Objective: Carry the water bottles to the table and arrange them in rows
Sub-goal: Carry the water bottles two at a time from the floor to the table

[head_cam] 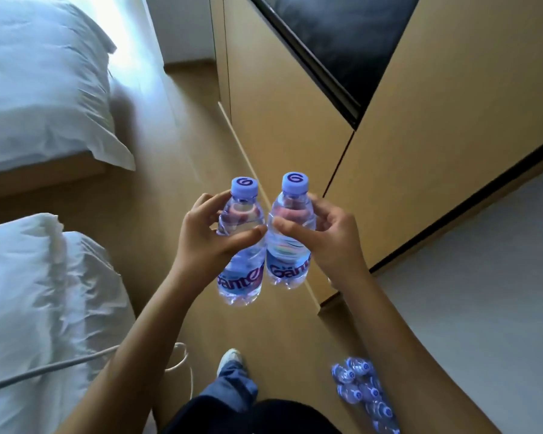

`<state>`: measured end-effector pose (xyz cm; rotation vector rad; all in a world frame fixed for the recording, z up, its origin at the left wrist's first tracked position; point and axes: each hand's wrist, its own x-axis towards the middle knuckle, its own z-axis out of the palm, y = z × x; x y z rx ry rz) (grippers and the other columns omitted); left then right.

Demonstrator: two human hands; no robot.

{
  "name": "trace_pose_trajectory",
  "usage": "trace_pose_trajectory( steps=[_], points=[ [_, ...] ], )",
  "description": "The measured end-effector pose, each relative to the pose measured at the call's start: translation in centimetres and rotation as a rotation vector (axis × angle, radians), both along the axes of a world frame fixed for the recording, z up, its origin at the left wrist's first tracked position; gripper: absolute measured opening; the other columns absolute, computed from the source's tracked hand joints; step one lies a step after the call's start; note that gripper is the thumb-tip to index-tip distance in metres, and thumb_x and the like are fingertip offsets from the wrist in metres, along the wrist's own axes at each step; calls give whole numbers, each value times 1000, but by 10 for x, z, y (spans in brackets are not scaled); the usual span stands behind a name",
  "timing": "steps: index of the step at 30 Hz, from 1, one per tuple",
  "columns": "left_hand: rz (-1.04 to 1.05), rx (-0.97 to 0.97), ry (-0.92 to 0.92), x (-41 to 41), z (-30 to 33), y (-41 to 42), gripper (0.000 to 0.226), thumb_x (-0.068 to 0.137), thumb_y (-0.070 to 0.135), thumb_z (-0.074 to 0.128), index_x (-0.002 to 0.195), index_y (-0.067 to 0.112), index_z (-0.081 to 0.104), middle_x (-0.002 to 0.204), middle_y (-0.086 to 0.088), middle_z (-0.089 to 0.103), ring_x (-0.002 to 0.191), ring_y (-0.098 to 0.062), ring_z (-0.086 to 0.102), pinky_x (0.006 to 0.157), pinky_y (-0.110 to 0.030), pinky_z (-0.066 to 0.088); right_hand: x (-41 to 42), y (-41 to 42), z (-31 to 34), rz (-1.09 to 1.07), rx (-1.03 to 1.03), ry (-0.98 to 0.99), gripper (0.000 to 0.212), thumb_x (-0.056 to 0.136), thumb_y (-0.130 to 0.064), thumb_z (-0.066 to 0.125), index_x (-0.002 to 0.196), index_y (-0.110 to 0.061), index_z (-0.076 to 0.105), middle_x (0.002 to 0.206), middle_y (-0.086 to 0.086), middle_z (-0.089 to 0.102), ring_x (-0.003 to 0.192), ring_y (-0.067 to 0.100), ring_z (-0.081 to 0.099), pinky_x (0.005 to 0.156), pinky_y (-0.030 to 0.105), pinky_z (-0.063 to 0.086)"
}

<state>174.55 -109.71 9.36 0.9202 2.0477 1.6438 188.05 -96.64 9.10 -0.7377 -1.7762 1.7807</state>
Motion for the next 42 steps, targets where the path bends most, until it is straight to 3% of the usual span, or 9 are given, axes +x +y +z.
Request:
trace_pose_trajectory(
  steps=[6,12,20,25,31,34,37,42],
  points=[
    [105,-17,20,-105,-8,8,50,60,28,83,108,26,69,92,-11,57,83,-17,63,73,-26,51,-120,20,-9,96,-11,-9,32,75,-16,84,105,-18,74,96,4,78,91,24,74,89,46,58],
    [221,-35,-16,-201,-29,36,50,61,28,84,109,28,70,87,-3,54,81,-14,62,74,-23,48,-232,59,-28,195,-55,-22,29,75,-16,85,102,-19,75,90,-3,76,81,14,70,84,40,58],
    [345,-24,-69,-357,-48,128,50,60,29,85,108,26,71,88,-4,53,80,-12,63,74,-22,48,-406,159,-46,281,-86,-56,37,71,-17,87,106,-17,74,97,5,77,85,20,72,87,48,59],
    [388,11,-60,-456,-37,188,48,58,38,85,102,38,68,92,-10,56,82,-13,64,74,-21,50,-516,223,-35,317,-70,-51,41,68,-21,88,106,-17,74,96,6,78,85,20,73,85,47,60],
    [434,-1,-44,-568,-40,236,50,61,30,87,108,29,69,88,-1,53,80,-9,62,72,-15,47,-635,273,-33,339,-68,-75,46,66,-19,89,110,-19,73,97,4,78,87,22,74,82,39,60],
    [458,5,-60,-630,-46,253,49,61,28,87,107,28,70,90,-10,54,80,-12,63,73,-18,48,-698,289,-39,350,-94,-68,40,69,-16,88,106,-21,74,96,5,78,86,21,74,81,40,61],
    [452,-16,-80,-704,-53,268,45,61,28,86,104,30,70,93,-17,56,83,-24,66,75,-25,51,-767,302,-47,344,-101,-78,38,70,-14,88,105,-20,75,97,7,78,86,21,73,84,46,60],
    [404,-42,-68,-835,-46,290,48,58,44,83,102,39,69,97,-17,57,90,-26,65,81,-36,53,-886,319,-45,301,-96,-91,39,70,-16,88,105,-25,74,98,5,78,90,25,74,87,49,59]
  ],
)
